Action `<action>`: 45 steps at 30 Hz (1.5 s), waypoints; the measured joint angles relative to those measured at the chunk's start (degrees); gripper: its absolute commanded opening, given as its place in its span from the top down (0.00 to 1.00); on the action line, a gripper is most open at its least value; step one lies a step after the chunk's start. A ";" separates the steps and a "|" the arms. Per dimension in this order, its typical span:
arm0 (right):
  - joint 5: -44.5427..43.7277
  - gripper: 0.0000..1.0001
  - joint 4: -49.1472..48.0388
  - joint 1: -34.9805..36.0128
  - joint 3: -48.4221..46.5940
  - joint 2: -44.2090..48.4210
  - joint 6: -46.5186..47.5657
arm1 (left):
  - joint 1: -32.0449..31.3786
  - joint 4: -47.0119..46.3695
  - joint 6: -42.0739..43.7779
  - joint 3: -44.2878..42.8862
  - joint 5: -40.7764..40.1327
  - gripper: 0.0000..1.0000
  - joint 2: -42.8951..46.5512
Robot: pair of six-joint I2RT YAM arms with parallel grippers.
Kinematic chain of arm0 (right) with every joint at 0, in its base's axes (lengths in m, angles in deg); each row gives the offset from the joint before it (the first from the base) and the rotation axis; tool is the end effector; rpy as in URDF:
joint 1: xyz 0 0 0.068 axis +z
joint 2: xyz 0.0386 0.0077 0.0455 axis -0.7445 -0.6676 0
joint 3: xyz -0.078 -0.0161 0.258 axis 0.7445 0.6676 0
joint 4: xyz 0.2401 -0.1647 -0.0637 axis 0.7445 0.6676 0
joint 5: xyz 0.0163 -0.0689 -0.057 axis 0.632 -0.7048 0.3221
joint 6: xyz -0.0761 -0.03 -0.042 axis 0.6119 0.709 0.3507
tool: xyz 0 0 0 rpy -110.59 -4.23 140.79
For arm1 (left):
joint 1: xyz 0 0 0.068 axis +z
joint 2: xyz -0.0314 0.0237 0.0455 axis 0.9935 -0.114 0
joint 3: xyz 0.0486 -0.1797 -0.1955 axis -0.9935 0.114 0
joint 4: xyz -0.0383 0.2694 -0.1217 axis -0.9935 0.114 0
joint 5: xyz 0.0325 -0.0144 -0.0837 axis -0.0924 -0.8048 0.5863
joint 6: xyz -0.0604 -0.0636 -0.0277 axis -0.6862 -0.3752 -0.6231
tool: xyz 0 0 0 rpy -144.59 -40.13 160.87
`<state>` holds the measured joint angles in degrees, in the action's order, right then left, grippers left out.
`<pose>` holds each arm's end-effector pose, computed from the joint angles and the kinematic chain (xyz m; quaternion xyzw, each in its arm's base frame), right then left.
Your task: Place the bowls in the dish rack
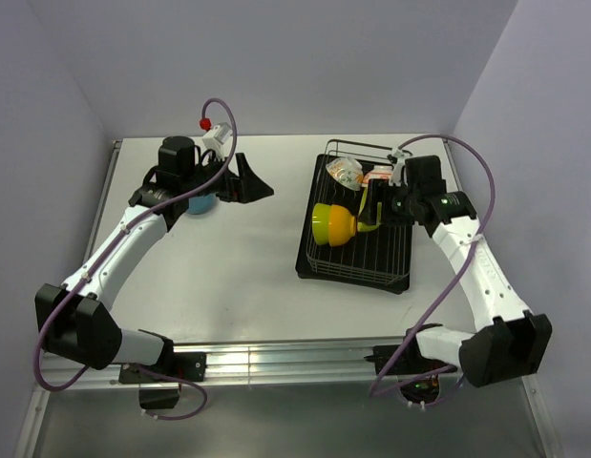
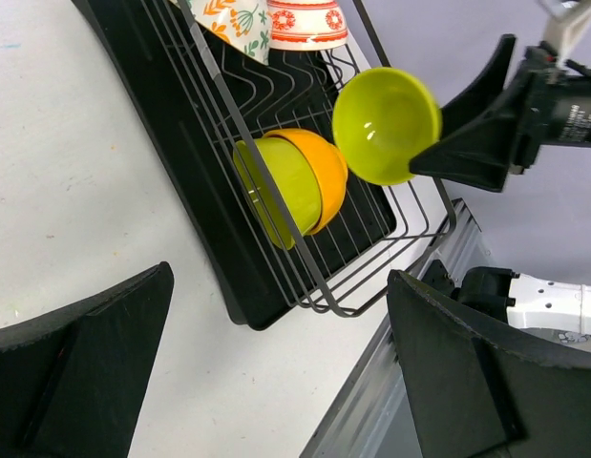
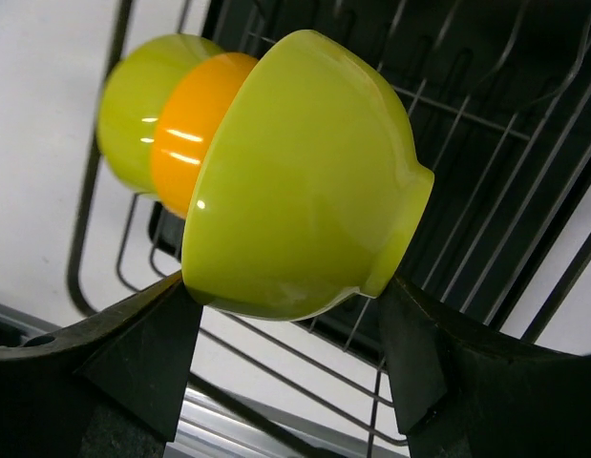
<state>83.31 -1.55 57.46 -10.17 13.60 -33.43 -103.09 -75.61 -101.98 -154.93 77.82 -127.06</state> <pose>0.3044 0.0718 0.3002 -0.0536 0.9186 0.1786 0.3485 0.3467 -0.1778 0.3318 0.1374 0.7944 -0.4541 0.3792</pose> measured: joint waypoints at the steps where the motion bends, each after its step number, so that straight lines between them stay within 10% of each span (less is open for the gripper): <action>1: -0.44 1.00 0.11 0.00 0.00 -1.20 0.09 | 0.00 0.09 0.09 0.00 0.00 0.00 0.02; 31: 2.89 0.85 0.15 0.00 0.00 -12.90 1.66 | 0.00 0.94 1.33 0.00 0.66 0.00 0.04; 45: 5.22 0.20 0.24 0.04 0.00 -14.49 1.60 | 0.02 1.42 1.53 0.00 0.66 0.00 0.04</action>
<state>88.53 -1.31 57.50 -10.17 -0.89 -31.84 -103.07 -74.19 -100.45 -154.93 78.48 -127.01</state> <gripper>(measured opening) 0.763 0.995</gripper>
